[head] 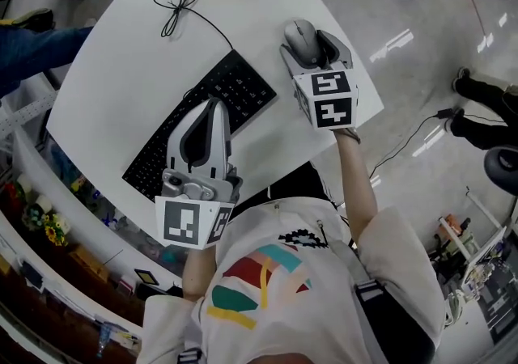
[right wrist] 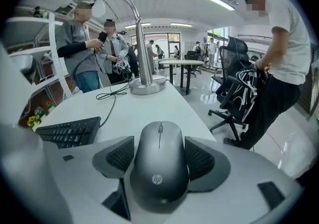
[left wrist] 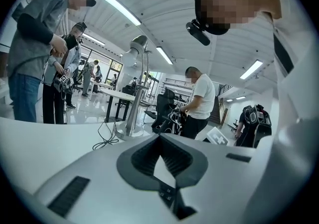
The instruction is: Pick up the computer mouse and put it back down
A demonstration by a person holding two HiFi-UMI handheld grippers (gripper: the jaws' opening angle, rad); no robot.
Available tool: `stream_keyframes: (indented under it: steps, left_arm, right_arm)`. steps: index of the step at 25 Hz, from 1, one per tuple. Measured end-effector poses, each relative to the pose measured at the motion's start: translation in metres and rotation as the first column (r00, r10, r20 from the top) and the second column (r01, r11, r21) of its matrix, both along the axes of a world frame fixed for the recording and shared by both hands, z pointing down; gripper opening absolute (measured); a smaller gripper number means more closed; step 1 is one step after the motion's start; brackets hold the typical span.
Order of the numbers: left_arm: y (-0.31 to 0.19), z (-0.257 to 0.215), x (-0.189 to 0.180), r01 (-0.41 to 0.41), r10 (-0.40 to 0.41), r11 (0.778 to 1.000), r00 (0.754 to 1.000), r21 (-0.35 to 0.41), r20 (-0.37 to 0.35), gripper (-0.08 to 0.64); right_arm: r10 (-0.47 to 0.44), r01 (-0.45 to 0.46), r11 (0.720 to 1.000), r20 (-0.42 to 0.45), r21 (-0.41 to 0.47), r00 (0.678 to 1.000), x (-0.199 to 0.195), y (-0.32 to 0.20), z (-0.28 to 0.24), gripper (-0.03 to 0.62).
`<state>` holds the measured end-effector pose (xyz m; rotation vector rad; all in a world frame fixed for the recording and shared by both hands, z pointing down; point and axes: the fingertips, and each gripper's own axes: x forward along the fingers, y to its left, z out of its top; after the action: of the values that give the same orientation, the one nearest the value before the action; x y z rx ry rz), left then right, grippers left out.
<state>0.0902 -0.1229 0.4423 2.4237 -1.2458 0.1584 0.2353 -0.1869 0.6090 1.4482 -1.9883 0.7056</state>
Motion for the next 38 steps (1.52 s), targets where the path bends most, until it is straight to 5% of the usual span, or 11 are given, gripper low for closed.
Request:
stream_keyframes:
  steps: [8, 15, 20, 23, 25, 26, 28, 32, 35, 38]
  left_arm:
    - [0.013, -0.041, -0.03, 0.043, -0.041, 0.996, 0.999, 0.074, -0.031, 0.046]
    - [0.018, -0.087, -0.108, 0.223, -0.212, 0.958, 0.974, 0.178, -0.081, 0.046]
    - [0.039, -0.158, -0.172, 0.339, -0.353, 0.86, 0.935, 0.381, -0.034, 0.046]
    - [0.061, -0.182, -0.209, 0.392, -0.412, 0.818, 0.91, 0.421, -0.048, 0.046]
    - [0.069, -0.188, -0.225, 0.424, -0.447, 0.798, 0.893, 0.428, -0.052, 0.046]
    - [0.072, -0.19, -0.23, 0.438, -0.46, 0.79, 0.886, 0.43, -0.056, 0.046]
    - [0.076, -0.194, -0.238, 0.458, -0.481, 0.775, 0.874, 0.436, -0.065, 0.046]
    - [0.079, -0.202, -0.249, 0.48, -0.505, 0.75, 0.86, 0.455, -0.073, 0.046]
    - [0.077, -0.203, -0.246, 0.47, -0.496, 0.758, 0.866, 0.451, -0.069, 0.046]
    - [0.075, -0.199, -0.238, 0.455, -0.479, 0.774, 0.876, 0.44, -0.063, 0.046]
  right_arm:
    - [0.09, -0.088, 0.992, -0.018, 0.086, 0.996, 0.015, 0.0, -0.074, 0.304]
    - [-0.059, 0.031, 0.964, 0.1, 0.266, 0.993, -0.057, -0.004, -0.184, 0.304]
    - [-0.272, 0.192, 0.864, 0.109, 0.466, 0.956, -0.151, 0.004, -0.289, 0.302]
    - [-0.37, 0.277, 0.797, 0.07, 0.537, 0.927, -0.21, 0.028, -0.326, 0.302]
    - [-0.406, 0.299, 0.761, 0.062, 0.576, 0.912, -0.234, 0.041, -0.339, 0.214]
    - [-0.417, 0.299, 0.747, 0.068, 0.594, 0.906, -0.241, 0.045, -0.344, 0.109]
    - [-0.454, 0.302, 0.727, 0.102, 0.617, 0.885, -0.255, 0.054, -0.351, 0.012]
    - [-0.565, 0.372, 0.684, 0.133, 0.628, 0.814, -0.289, 0.073, -0.358, 0.012]
    - [-0.607, 0.433, 0.636, 0.067, 0.639, 0.792, -0.303, 0.083, -0.362, 0.012]
    - [-0.624, 0.456, 0.628, 0.058, 0.63, 0.779, -0.306, 0.093, -0.359, 0.012]
